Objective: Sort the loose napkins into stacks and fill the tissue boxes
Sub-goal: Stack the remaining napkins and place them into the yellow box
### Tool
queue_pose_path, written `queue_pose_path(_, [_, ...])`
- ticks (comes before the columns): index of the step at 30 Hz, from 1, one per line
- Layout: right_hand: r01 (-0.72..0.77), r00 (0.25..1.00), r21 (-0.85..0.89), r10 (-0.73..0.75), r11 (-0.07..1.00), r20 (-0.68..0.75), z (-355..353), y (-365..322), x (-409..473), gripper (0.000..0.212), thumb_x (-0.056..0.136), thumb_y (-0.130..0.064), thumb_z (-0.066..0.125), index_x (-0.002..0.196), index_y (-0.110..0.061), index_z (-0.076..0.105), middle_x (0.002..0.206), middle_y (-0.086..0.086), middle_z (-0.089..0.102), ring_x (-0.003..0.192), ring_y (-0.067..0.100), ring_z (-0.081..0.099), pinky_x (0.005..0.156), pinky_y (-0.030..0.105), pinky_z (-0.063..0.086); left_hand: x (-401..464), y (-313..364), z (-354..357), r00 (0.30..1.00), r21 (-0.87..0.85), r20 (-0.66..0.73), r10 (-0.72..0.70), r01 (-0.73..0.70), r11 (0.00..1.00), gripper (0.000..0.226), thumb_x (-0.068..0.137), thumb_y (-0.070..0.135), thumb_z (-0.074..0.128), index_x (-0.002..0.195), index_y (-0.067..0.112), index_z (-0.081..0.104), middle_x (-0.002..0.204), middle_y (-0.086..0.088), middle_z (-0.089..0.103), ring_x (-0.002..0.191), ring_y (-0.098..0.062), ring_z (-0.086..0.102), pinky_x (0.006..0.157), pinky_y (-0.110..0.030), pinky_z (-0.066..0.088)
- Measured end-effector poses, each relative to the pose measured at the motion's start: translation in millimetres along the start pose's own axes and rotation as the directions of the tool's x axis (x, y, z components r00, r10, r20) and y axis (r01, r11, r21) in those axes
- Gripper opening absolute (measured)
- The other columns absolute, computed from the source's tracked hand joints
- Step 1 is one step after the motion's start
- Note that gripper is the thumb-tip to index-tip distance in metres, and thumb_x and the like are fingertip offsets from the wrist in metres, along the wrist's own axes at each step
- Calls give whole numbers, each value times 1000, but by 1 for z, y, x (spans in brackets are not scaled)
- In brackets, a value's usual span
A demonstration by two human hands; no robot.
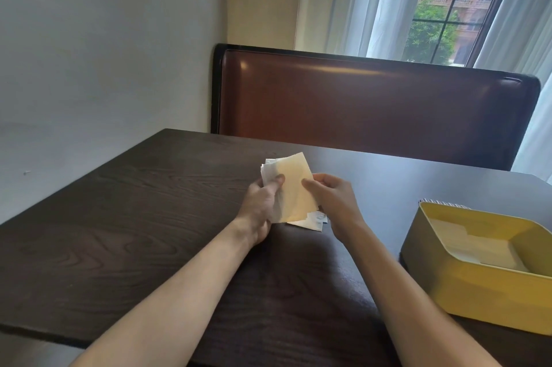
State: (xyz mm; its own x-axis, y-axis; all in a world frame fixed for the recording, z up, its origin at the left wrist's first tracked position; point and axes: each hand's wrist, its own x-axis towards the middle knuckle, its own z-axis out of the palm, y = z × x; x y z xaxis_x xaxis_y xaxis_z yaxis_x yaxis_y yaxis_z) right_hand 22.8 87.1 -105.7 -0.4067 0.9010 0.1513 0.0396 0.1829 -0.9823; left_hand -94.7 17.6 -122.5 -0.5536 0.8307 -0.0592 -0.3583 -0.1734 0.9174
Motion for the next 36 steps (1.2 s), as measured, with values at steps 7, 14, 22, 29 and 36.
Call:
queue_pose_path(7, [36,996,-130,-26,991,84,2,0,-3,14,90,-19,70,81,-10,66,79,4,66,71,13,63,52,15,50,1,-2,-2,998,23,19,62,-62,998,13,98,16,62,107,10,69,105,-17,72,89,-29,69,86,-51,58])
queue_pose_path(14, [95,995,-79,-92,992,36,2,-2,-1,13,91,-22,69,98,-13,63,94,1,66,84,12,63,68,23,54,2,0,-3,996,-53,14,90,-89,995,13,99,17,61,107,12,70,102,-11,75,91,-26,71,82,-44,59])
queue_pose_path(22, [-49,940,61,25,997,340,8,1,-8,13,102,-19,53,110,-16,62,104,8,70,95,24,70,80,43,61,-1,-2,-6,969,-47,116,217,-213,976,24,101,22,56,121,11,64,111,-12,73,102,-27,70,88,-41,58])
queue_pose_path(29, [-17,973,75,0,997,230,-11,1,-9,15,95,-15,64,107,-7,66,99,8,72,87,21,70,67,30,59,-1,0,-9,982,-51,43,182,-179,982,44,67,25,76,108,12,68,98,-6,72,89,-21,68,75,-36,56])
queue_pose_path(36, [-6,1000,211,5,977,6,-34,8,-17,29,92,-19,67,116,-2,64,107,12,69,94,24,65,63,26,54,-11,-9,-2,945,143,228,235,-272,952,39,83,-4,73,117,13,66,103,-8,73,93,-18,70,84,-35,57])
